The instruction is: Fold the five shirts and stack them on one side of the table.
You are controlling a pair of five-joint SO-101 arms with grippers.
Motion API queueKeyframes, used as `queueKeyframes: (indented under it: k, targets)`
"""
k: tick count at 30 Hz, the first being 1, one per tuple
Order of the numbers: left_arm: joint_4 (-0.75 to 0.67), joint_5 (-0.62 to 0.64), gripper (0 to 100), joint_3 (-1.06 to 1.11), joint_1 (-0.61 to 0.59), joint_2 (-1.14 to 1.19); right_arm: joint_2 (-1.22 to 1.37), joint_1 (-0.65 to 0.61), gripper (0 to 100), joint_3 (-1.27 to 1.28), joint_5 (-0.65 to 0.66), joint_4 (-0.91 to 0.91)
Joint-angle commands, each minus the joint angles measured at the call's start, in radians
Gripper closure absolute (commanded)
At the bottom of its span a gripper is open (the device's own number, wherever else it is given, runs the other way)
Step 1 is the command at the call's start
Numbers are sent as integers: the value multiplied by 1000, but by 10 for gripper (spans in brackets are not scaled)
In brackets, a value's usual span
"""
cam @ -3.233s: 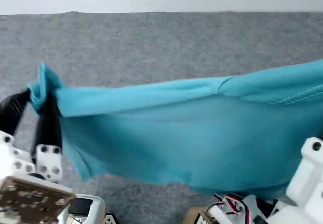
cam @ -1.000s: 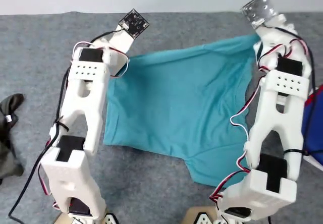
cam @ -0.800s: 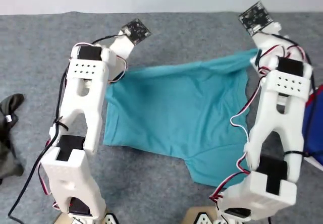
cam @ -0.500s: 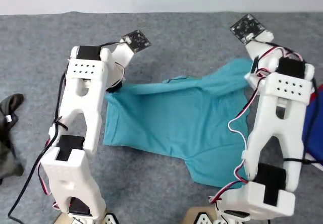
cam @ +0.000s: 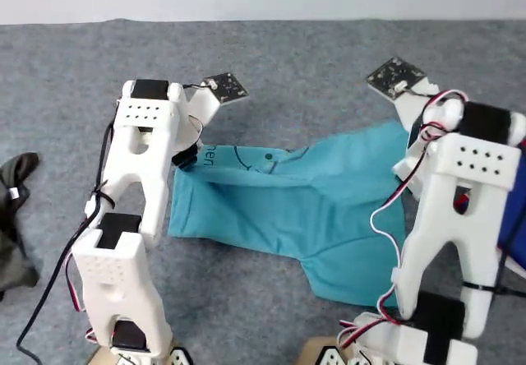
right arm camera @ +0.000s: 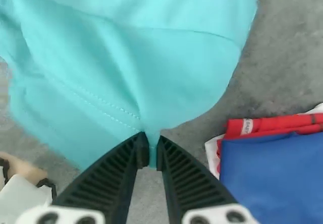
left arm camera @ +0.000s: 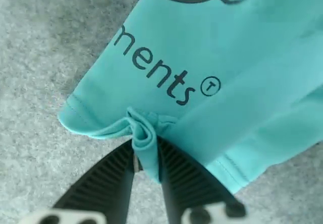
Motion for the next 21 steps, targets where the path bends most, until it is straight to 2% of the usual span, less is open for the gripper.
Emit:
queueKeyframes:
  k: [1,14,21]
  targets:
    - [11,-5,994,-28,-12,-9,-81,13,986,-41,9,47]
    - [97,-6,994,-22,-11,-9,-432,102,986,477,164,45]
    - [144,-6,994,-21,-3,-8,-578,104,986,680,172,21]
